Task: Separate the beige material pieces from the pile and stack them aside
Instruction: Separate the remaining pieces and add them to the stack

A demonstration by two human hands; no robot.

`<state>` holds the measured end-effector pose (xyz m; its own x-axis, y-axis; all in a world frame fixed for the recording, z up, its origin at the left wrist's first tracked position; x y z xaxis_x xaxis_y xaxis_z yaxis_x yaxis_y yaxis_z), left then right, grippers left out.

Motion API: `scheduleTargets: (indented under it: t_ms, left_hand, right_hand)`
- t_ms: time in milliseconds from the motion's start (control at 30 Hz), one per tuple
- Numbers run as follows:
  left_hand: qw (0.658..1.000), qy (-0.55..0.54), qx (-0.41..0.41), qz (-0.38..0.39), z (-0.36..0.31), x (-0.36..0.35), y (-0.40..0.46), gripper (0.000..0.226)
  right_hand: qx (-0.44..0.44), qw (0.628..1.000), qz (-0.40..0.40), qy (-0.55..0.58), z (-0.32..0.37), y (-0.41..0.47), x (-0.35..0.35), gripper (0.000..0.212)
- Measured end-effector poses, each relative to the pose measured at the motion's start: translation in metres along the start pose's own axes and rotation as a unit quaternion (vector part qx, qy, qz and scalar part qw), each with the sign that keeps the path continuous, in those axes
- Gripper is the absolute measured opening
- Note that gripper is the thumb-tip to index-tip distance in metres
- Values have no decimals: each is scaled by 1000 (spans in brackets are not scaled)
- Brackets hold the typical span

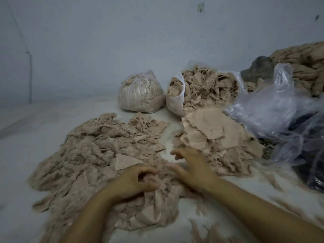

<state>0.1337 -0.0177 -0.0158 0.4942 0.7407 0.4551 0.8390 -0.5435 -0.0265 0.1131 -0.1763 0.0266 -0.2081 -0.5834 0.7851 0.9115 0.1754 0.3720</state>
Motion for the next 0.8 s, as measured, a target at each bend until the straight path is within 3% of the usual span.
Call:
scheduleTargets:
  t_ms: [33, 67, 167, 233, 333, 400, 567, 633, 733, 800]
  left_hand:
    - [999, 22, -18, -28, -4, 2, -1, 10]
    - [998, 9, -28, -61, -6, 5, -1, 8]
    - [987, -93, -19, -127, -6, 13, -4, 21]
    - [989, -93, -20, -114, -13, 5, 0, 21]
    - [993, -76, -43, -79, -30, -8, 9, 18]
    - [995, -82, -44, -47, -35, -19, 15, 15]
    - [990, -137, -36, -13, -31, -38, 18, 24]
    - [991, -132, -29, -6, -26, -41, 15, 24]
    - [987, -130, -27, -86, -13, -20, 13, 35]
    - [979, -168, -34, -115, -9, -12, 11, 37]
  right_hand:
    - [4, 997, 73, -1, 4, -11, -25, 34]
    - [12, 994, 111, 3, 4, -19, -40, 18]
    - [-23, 992, 85, 95, -6, -28, -31, 36]
    - [-58, 979, 84, 174, -11, -33, -20, 38]
    - [-76, 953, 163, 245, -7, -41, -14, 29]
    - [-131, 926, 190, 297, -11, -46, -15, 40]
    - [-210, 902, 116, 358, -20, -45, -24, 30]
    - [-256, 863, 72, 430, -29, -46, -29, 31]
    - [-307, 795, 37, 521, -43, -49, -25, 9]
    - [-300, 812, 73, 495, -42, -51, -27, 14]
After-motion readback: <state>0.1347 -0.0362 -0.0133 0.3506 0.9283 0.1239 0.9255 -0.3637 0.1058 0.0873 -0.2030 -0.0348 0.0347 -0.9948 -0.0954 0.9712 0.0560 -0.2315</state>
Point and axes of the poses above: each hand's wrist, its own y-axis towards the middle knuckle, its own x-axis out of the back of the hand, z = x × y, the point moved 9 cm from there along y, towards the middle knuckle, and after that the axes turned 4 degrees about -y, right-handed, at the moved point
